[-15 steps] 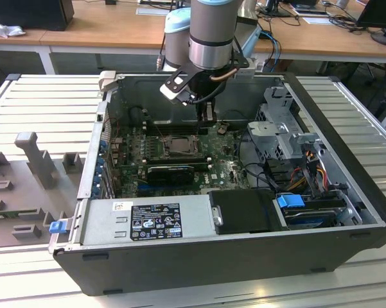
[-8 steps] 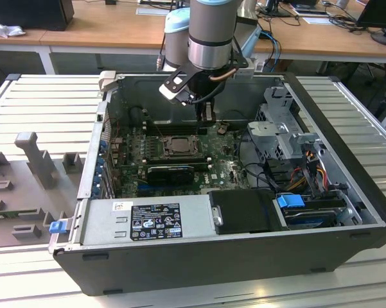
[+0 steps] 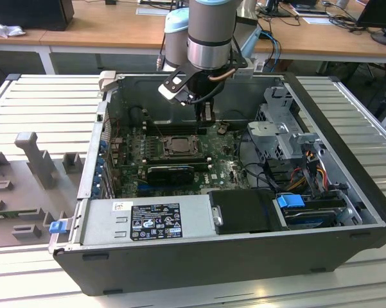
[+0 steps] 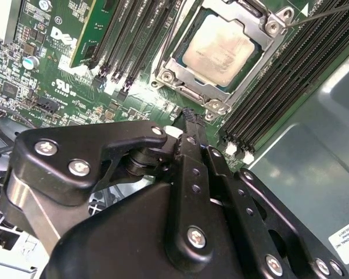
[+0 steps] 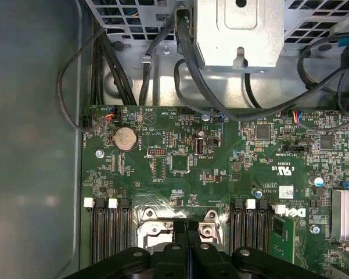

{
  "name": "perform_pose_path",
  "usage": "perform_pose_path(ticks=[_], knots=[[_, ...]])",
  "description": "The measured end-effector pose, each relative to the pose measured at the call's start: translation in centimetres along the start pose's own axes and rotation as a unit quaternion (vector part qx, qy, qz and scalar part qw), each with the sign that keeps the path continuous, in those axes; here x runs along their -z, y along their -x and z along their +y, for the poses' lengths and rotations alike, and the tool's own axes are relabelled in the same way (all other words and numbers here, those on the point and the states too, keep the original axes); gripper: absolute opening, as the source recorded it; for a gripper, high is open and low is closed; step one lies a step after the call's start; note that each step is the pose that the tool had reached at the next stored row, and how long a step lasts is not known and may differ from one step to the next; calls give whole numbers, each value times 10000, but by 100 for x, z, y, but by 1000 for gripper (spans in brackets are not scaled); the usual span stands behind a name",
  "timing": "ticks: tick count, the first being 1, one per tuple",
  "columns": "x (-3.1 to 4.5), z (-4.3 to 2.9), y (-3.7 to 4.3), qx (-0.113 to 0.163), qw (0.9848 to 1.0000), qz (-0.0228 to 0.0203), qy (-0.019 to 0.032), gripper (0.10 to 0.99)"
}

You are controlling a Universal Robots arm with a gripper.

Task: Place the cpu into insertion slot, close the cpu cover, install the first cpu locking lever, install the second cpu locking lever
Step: 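Close the cpu cover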

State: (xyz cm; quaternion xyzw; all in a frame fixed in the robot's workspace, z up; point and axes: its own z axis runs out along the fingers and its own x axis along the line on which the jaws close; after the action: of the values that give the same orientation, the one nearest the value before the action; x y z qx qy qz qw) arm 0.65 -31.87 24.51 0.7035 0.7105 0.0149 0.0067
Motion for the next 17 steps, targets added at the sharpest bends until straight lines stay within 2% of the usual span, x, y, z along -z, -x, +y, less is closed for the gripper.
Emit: perform_pose_path(ticks=[4, 17], knots=[[0, -11, 0, 0, 10000, 0, 0, 106], [0, -125, -1, 0, 10000, 0, 0, 106]])
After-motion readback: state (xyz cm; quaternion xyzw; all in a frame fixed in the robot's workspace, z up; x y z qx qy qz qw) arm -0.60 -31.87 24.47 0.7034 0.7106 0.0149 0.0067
